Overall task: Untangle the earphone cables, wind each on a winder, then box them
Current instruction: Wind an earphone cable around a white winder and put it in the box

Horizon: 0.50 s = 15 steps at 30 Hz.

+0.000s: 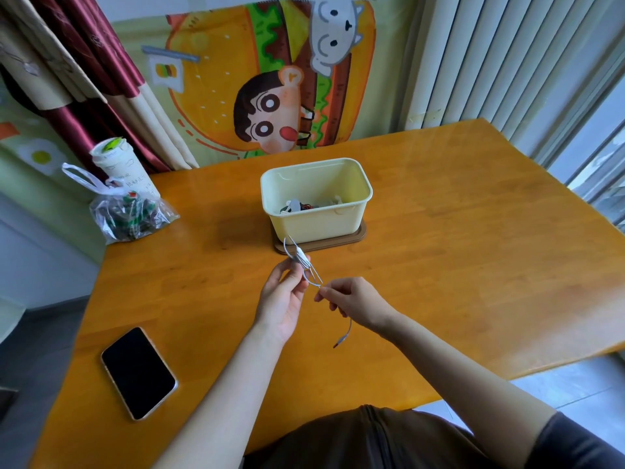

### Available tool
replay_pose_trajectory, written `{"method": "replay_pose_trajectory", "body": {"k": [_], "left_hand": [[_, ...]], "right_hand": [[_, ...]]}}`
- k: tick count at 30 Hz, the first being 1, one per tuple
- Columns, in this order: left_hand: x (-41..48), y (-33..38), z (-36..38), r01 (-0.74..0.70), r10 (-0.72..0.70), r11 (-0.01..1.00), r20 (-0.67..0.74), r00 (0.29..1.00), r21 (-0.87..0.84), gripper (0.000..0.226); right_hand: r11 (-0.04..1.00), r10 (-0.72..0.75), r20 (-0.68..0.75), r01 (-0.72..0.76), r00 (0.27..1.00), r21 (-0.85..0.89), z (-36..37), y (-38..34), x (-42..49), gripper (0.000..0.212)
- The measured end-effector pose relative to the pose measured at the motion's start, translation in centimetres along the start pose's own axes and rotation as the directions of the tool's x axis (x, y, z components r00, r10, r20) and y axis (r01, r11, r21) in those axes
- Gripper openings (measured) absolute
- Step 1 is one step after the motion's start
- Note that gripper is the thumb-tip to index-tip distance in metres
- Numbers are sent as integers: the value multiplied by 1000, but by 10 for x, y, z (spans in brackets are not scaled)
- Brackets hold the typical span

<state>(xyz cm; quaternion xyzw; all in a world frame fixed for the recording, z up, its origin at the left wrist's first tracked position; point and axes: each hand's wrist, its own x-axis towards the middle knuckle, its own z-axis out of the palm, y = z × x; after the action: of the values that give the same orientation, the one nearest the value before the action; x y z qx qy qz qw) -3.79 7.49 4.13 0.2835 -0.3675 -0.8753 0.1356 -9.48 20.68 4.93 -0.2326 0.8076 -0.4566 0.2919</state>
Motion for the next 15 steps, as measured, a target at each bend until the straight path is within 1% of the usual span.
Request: {"method": "replay_pose_trajectory", "body": {"k": [2, 5, 7, 8, 10, 11, 12, 15], "left_hand": [[3, -3, -4, -34, 41, 992, -58, 997, 119, 16], [4, -6, -5, -48, 70, 979, -103, 992, 199, 16], [4, -9, -6, -92, 140, 931, -114, 984, 353, 15], [5, -10, -8, -129, 193, 875, -92, 977, 466, 12], [6, -11, -11, -228, 287, 699, 26, 957, 678, 15], [6, -10, -13, -263, 304, 609, 87, 949, 749, 20], [5, -9, -14, -280, 300, 545, 128, 945, 790, 23], [3, -9, -17, -303, 243, 481, 206, 948, 823, 17]], "right_hand": [[986, -68, -43, 60, 997, -156, -1, 0, 0, 25], [963, -122, -39, 109, 992, -245, -3, -3, -4, 25], [938, -166, -25, 150, 986, -312, -3, -4, -5, 25], [923, -188, -21, 169, 982, -346, -3, -5, -6, 25], [899, -215, -26, 188, 976, -396, -7, -7, -6, 25], [889, -229, -33, 195, 973, -415, -11, -7, -5, 25], [875, -242, -34, 203, 970, -440, -16, -7, -4, 24], [839, -247, -19, 204, 969, -504, -29, -3, -2, 21]]}}
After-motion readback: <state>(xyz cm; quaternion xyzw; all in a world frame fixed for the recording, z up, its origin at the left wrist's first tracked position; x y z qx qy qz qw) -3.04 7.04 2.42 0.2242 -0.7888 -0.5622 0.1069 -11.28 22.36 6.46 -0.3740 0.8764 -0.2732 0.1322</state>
